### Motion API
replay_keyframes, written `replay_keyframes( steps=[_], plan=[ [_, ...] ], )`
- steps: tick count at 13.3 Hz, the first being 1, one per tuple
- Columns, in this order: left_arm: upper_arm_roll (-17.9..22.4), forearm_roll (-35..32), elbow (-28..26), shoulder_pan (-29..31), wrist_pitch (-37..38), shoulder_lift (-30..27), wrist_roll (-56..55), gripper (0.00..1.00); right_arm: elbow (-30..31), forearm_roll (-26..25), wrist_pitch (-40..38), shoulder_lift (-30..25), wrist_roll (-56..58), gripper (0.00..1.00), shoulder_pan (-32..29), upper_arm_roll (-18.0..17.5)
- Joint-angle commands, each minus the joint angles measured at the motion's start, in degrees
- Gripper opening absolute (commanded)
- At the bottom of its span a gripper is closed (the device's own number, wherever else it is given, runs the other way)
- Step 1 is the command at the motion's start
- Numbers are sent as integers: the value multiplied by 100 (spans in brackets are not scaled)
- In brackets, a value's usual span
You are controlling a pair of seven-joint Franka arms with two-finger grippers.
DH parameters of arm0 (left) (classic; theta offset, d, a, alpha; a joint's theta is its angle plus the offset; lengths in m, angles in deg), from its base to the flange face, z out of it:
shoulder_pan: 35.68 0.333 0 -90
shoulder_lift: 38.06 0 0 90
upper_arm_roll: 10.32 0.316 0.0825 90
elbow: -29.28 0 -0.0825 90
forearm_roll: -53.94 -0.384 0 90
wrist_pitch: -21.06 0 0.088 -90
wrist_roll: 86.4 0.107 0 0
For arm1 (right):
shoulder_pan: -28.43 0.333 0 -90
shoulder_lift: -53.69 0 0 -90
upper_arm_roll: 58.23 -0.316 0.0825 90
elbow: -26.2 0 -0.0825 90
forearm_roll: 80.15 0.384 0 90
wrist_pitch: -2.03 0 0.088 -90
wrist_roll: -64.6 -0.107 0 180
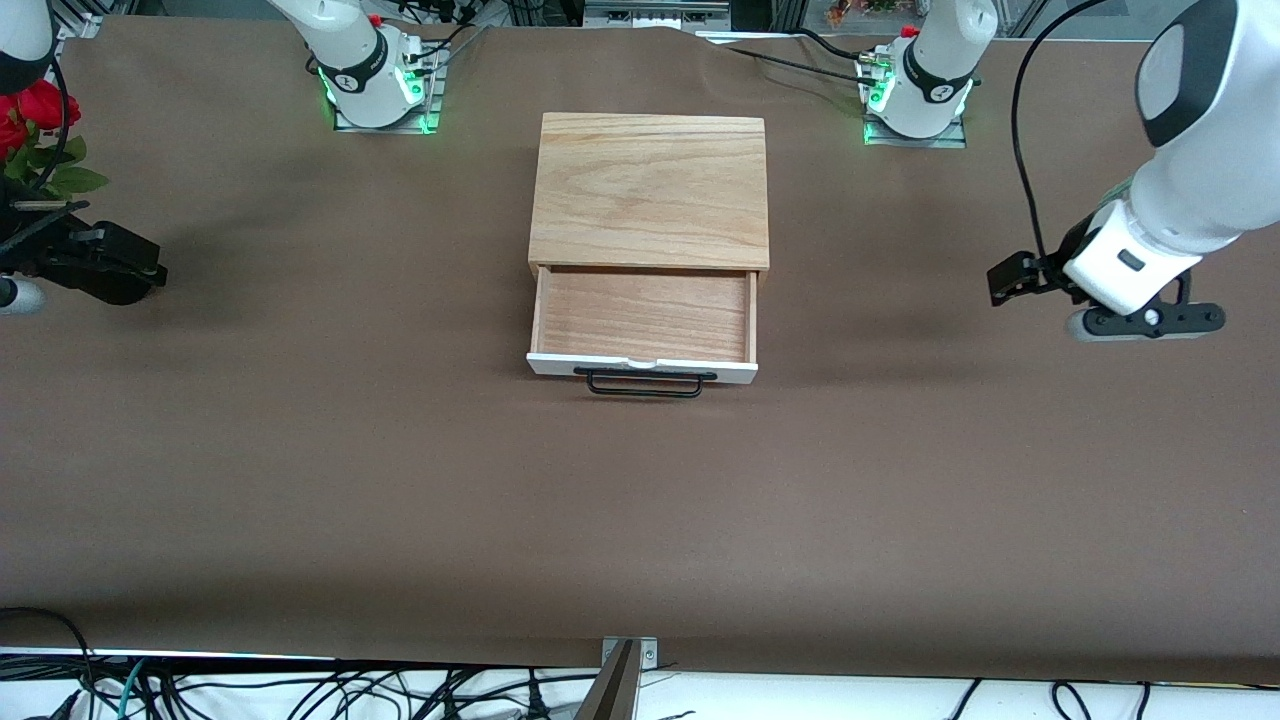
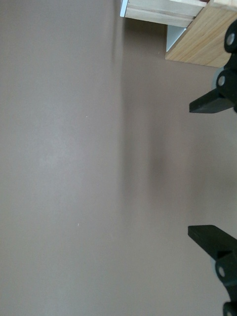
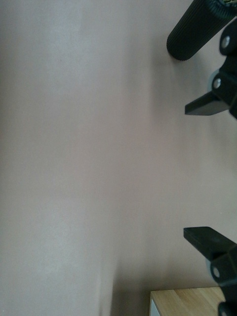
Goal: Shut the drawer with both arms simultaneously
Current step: 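Move the left gripper and the right gripper toward the drawer front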
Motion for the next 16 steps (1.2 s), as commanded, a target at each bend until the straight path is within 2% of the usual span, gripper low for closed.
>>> replay_keyframes(
  steps=[1,6,9,11,14,15,16],
  plan=[
    [-127,196,-66,-2,-110,-82,42,100,-110,119,-8,136,-68,100,-40,-32],
    [-206,1320,-75,-29,-689,259,42,100,-110,259,307,557,-68,100,407,-59],
    [-556,1770,-83,-46,-1286,585,24,100,-110,409,790,900,-77,100,847,-59],
    [-776,2146,-83,-55,-1699,883,-2,100,-110,418,1211,1172,-77,100,1110,-59],
    [-874,2613,21,-248,-2341,1462,15,100,-118,418,1950,1638,-85,100,1559,-59],
    [-918,2718,48,-327,-2630,1647,15,100,-118,488,2213,1805,-85,100,1690,-67],
    [-953,2824,66,-388,-2955,1771,15,100,-188,784,2433,2007,-85,100,1753,-94]
  ],
)
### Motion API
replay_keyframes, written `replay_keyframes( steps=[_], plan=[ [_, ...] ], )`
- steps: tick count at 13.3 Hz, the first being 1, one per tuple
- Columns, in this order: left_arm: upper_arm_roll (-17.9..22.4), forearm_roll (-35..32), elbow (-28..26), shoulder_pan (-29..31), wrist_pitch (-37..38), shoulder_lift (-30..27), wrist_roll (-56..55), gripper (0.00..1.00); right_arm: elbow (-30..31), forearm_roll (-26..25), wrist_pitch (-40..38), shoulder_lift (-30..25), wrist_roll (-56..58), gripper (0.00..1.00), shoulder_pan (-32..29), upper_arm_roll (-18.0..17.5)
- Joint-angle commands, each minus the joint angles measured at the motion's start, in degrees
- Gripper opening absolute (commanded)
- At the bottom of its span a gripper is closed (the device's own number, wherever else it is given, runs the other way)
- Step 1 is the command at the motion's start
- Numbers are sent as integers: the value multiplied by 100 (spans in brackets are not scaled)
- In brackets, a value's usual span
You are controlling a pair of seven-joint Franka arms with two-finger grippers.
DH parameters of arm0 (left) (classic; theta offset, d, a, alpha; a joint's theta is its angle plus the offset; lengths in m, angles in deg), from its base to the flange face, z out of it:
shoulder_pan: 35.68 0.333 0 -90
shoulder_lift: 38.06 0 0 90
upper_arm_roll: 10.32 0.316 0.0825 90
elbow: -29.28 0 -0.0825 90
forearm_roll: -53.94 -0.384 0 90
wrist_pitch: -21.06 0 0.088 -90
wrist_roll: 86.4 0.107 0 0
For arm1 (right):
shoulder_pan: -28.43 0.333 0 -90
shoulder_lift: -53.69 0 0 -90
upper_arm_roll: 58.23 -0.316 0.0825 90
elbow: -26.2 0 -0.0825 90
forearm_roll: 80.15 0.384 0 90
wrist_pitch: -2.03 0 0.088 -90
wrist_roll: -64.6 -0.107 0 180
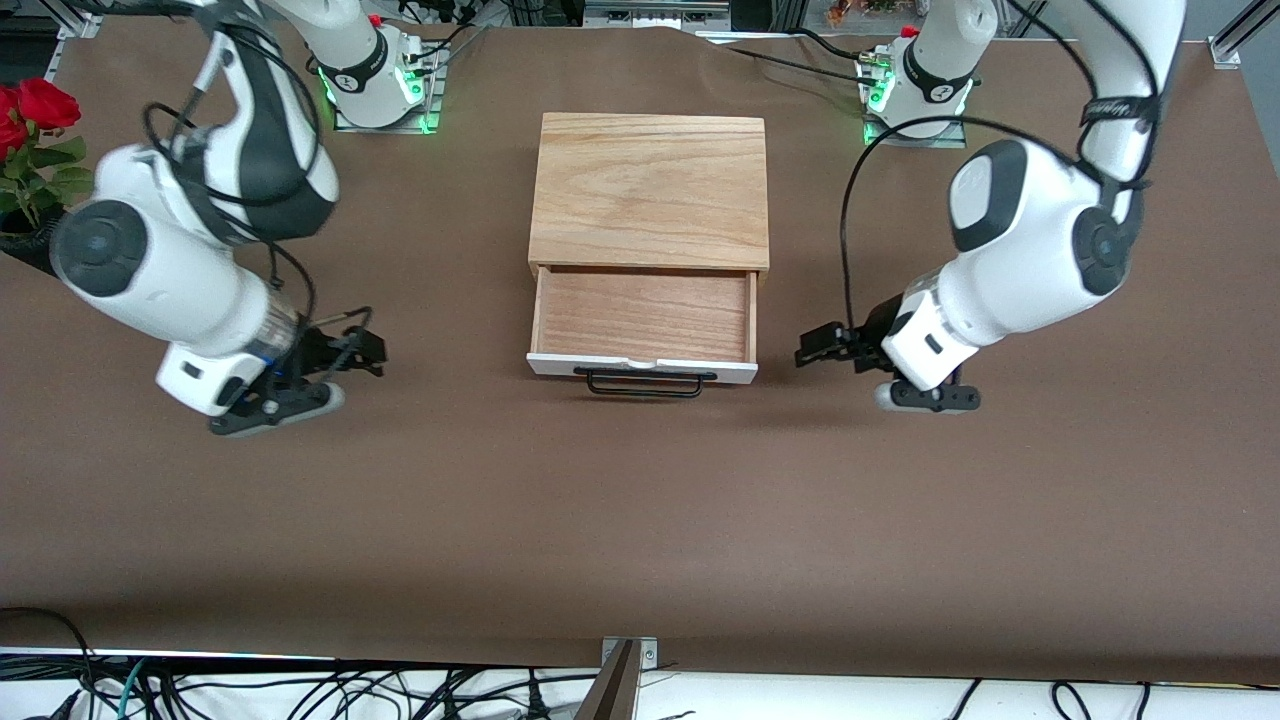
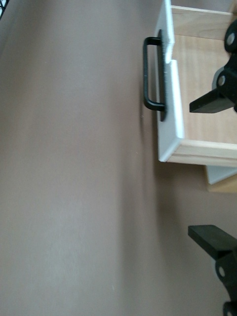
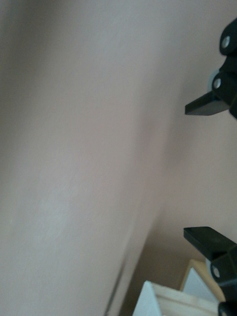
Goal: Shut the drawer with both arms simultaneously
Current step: 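Move the left gripper and the right gripper toward the drawer front, then place both grippers against the white drawer front beside the handle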
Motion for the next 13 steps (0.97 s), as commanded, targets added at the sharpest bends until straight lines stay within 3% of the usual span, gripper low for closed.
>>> replay_keyframes(
  steps=[1,2,5,8,10,13],
  plan=[
    [-56,334,177,-294,-636,439,32,100,-307,671,434,558,-43,100,184,2],
    [-56,396,316,-426,-882,614,23,100,-404,909,549,744,-34,100,280,2],
    [-47,589,739,-726,-1218,1177,14,100,-580,982,1014,1070,-43,100,570,2],
    [-47,652,713,-832,-1403,1275,-21,100,-651,1165,1358,1246,-43,100,754,-7],
    [-56,669,635,-832,-1307,1275,-21,100,-651,1455,1551,1334,-261,100,896,2],
    [-91,652,617,-841,-1069,1258,-12,100,-659,1483,1640,1457,-790,100,1160,2]
  ],
)
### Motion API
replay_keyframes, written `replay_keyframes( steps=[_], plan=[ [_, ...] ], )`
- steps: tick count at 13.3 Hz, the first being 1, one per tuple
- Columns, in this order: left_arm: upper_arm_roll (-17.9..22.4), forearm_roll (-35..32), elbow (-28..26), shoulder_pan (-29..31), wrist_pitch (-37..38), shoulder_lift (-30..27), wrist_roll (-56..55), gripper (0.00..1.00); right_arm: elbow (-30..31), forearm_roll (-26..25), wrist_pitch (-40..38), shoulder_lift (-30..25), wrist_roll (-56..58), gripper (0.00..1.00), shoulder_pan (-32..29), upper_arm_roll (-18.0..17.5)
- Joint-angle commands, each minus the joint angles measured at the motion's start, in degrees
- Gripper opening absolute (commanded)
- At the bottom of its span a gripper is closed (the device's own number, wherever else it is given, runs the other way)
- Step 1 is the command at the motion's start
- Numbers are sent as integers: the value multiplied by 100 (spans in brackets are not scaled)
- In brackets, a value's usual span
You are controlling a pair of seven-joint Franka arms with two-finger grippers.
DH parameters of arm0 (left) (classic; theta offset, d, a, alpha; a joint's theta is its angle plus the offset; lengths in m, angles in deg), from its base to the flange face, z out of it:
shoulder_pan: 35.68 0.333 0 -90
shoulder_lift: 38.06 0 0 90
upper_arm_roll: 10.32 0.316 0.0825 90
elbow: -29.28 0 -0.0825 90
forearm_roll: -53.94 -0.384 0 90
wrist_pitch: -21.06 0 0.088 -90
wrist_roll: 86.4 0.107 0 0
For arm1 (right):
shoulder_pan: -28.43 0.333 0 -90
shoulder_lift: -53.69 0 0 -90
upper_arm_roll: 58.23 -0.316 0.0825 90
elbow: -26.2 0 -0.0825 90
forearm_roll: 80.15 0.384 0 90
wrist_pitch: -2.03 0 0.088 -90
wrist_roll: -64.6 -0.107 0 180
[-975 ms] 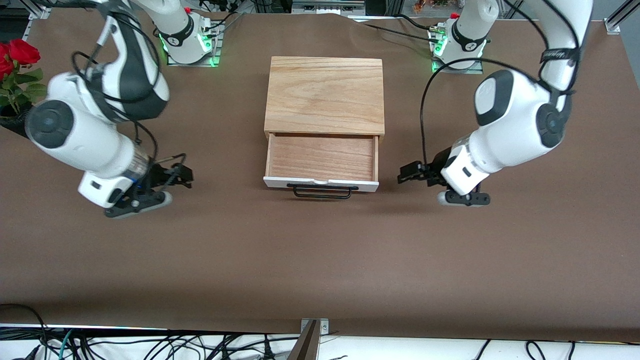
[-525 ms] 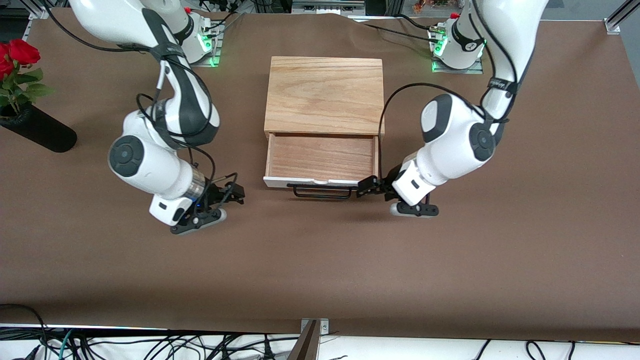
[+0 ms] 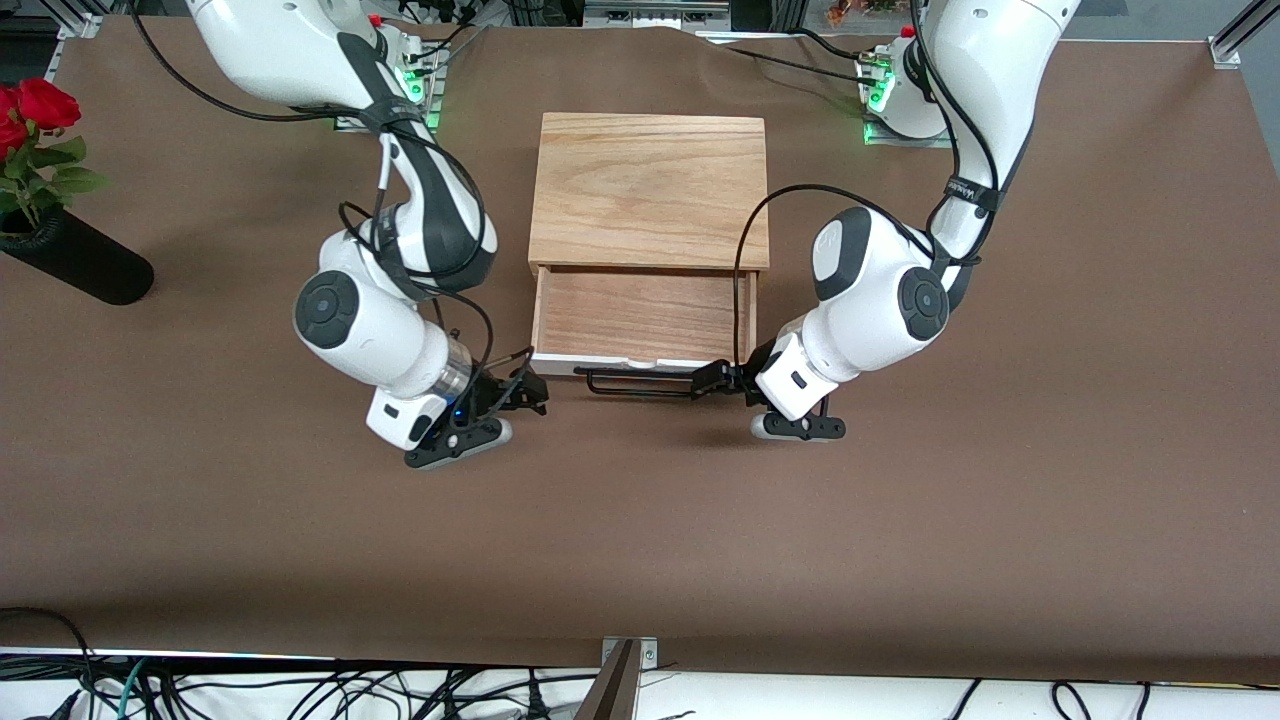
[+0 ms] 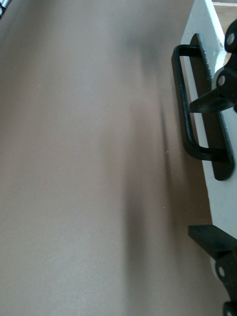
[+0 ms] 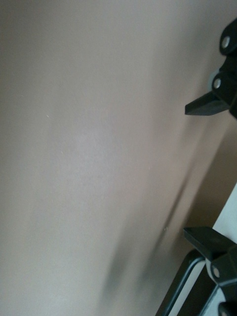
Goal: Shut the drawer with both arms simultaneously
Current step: 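Place both grippers against the white drawer front beside the handle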
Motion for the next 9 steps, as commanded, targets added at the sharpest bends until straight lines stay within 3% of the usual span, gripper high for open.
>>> replay_keyframes(
  steps=[1,9],
  plan=[
    [-51,151,66,-39,173,17,-1,100,-157,126,35,166,-226,100,134,28],
    [-105,159,-162,-13,788,-54,-27,100,-130,573,-685,175,-217,100,328,-7]
  ],
)
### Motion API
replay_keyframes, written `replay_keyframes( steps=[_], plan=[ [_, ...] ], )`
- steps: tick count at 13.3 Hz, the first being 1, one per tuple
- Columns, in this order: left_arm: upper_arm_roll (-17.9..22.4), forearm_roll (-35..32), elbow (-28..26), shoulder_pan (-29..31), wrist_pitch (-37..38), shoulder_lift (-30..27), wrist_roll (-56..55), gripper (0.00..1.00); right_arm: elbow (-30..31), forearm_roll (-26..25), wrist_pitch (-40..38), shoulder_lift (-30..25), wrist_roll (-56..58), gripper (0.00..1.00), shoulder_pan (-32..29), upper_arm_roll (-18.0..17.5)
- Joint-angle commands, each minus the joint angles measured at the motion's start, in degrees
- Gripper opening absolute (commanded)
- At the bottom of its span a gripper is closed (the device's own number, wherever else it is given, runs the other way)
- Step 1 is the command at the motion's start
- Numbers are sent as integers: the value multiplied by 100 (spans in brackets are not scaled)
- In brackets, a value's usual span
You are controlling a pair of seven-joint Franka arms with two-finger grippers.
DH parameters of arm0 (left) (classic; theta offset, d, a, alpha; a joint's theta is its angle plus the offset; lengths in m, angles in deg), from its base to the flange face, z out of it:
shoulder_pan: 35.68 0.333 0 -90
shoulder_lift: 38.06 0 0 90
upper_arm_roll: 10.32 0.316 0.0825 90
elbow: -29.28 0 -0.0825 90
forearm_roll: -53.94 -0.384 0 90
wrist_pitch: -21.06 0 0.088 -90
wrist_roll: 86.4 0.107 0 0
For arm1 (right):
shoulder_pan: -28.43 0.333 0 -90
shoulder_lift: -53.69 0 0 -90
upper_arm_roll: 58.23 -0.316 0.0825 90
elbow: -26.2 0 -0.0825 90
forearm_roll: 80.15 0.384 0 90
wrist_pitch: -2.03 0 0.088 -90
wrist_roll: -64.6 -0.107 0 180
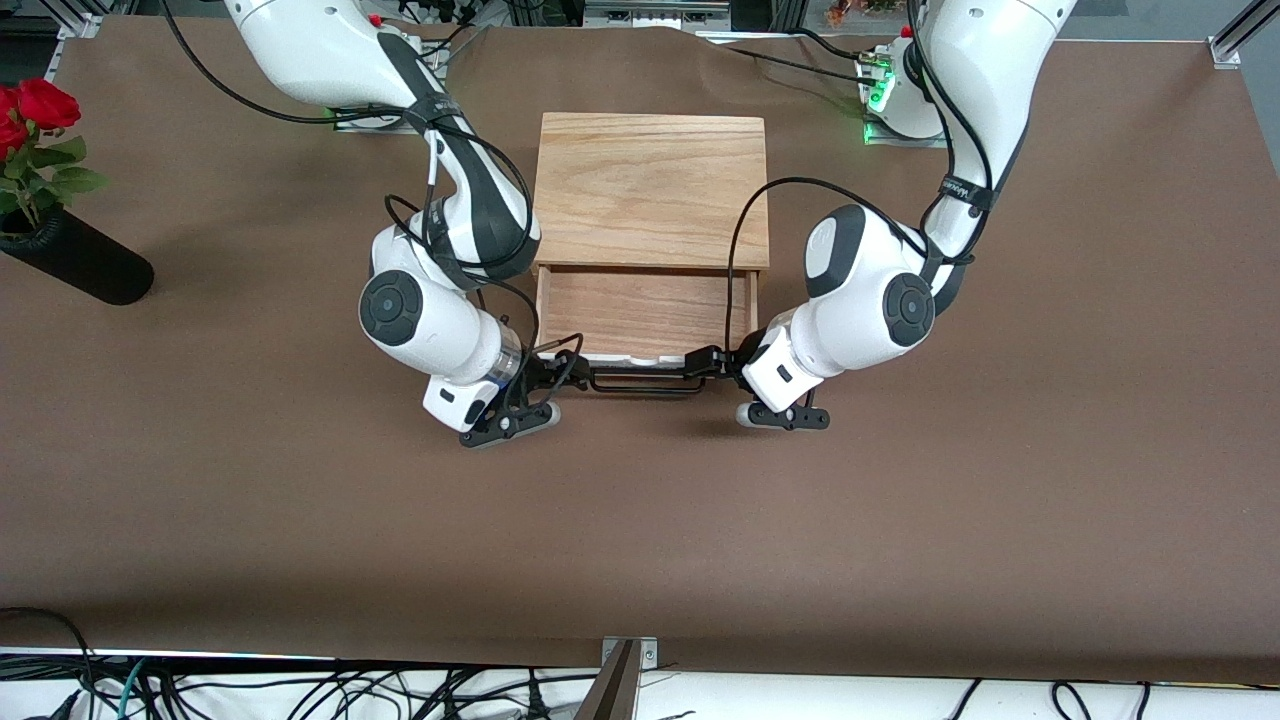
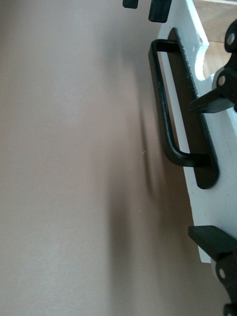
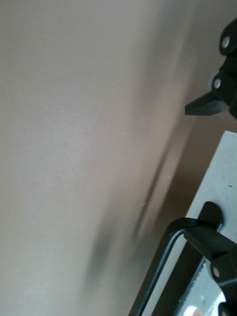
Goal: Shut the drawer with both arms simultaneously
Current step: 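Place both grippers against the white drawer front beside the handle, then push the drawer front into the box with both grippers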
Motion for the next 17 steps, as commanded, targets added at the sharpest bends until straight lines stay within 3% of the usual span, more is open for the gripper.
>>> replay_keyframes(
  steps=[1,5,11,17],
  plan=[
    [-37,159,-191,-24,312,-62,-26,100,-124,275,-389,51,-69,100,33,-13],
    [-37,159,-209,-15,365,-88,-26,100,-124,284,-794,51,-60,100,33,-14],
    [-37,151,-867,117,742,-580,36,100,-115,284,-1523,51,-69,100,41,-109],
    [-37,133,-1044,328,1717,-888,53,100,-89,284,-1779,112,-69,100,147,-172]
  ],
)
